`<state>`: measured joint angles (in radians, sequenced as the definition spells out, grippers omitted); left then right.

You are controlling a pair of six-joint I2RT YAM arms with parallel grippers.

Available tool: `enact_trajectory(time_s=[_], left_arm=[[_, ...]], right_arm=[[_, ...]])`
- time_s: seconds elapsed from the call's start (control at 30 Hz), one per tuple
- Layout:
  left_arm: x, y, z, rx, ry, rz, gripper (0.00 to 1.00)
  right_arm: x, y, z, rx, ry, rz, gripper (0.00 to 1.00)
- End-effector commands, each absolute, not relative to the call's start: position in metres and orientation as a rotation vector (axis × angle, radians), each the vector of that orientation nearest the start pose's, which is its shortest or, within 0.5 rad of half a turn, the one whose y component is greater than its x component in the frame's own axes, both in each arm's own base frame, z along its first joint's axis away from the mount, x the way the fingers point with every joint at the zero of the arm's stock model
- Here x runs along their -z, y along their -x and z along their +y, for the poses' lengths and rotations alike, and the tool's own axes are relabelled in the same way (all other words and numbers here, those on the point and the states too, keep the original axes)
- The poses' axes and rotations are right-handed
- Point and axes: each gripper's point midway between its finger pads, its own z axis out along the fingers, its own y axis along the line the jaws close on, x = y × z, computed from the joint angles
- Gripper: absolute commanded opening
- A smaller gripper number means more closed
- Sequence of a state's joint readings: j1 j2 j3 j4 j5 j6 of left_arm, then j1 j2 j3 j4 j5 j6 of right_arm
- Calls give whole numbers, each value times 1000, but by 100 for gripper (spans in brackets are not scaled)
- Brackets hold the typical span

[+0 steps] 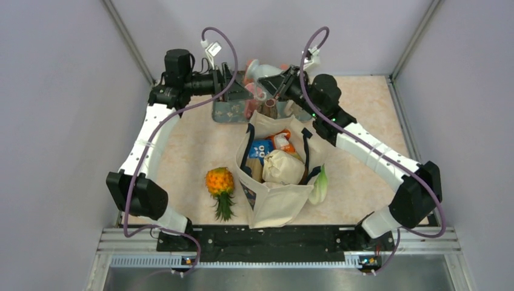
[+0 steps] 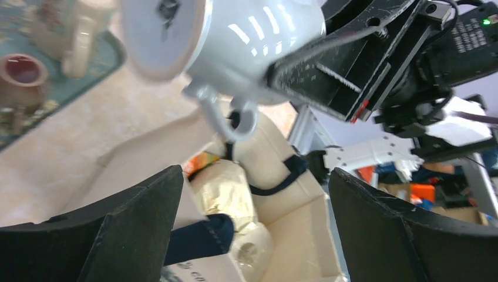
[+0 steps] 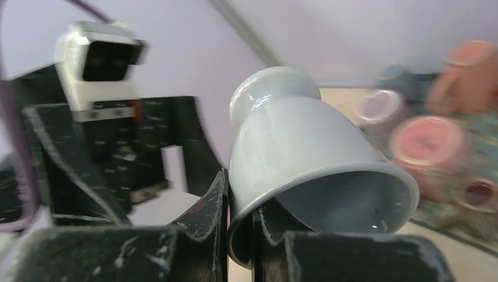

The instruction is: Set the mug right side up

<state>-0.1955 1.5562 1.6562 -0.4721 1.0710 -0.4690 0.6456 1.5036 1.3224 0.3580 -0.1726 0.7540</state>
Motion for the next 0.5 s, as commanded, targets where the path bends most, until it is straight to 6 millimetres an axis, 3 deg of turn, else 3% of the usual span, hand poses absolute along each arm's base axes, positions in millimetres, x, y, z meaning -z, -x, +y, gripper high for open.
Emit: enact_trajectory(time_s=[0.0,0.1,0.2,0.33,0.47], left_arm=[[-390,-359,-201,1209,-472,1876,99],[-380,-374,-186,1042,-471,1893,99],[-357,-392,-165,828,-456,1947,99],[-321,-410,-141,628,-431,2032,99],[-292,-419,-128,528,-442,2099,99]], right_arm=[[-466,-374,272,-919,5,1429,0],[-456,-385,226,-670,-33,1528,0],[-421,-396,157,-358,-102,1704,0],[-344,-400,62,-125,-239,1972,0],[-257,-387,4,2,-340,2243,0]])
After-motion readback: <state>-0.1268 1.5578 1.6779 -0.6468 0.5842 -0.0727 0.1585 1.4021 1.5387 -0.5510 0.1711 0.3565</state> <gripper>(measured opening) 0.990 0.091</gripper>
